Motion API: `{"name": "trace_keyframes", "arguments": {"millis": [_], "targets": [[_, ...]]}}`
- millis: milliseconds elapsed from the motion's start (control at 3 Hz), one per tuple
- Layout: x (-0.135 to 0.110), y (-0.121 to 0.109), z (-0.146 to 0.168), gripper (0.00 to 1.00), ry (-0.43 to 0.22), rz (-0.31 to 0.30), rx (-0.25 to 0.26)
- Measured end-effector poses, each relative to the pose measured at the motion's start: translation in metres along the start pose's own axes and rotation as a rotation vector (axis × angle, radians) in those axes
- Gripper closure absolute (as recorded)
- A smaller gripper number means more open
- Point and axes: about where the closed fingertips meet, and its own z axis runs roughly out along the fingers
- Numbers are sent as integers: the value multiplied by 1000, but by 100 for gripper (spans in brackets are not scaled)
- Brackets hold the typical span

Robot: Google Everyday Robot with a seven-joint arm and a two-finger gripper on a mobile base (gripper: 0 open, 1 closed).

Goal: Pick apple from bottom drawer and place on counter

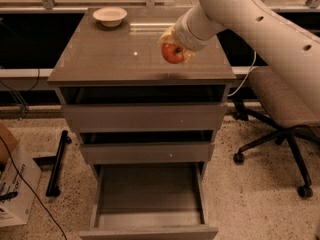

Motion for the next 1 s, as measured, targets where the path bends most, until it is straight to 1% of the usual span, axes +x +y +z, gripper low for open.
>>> {"name": "trace_keyframes", "arguments": {"millis": [333,667,1000], "targets": [[22,-11,31,100,-22,-72,-87],[30,-14,51,100,-39,-119,-160],[37,-15,66,82,-42,-169,-225]]}}
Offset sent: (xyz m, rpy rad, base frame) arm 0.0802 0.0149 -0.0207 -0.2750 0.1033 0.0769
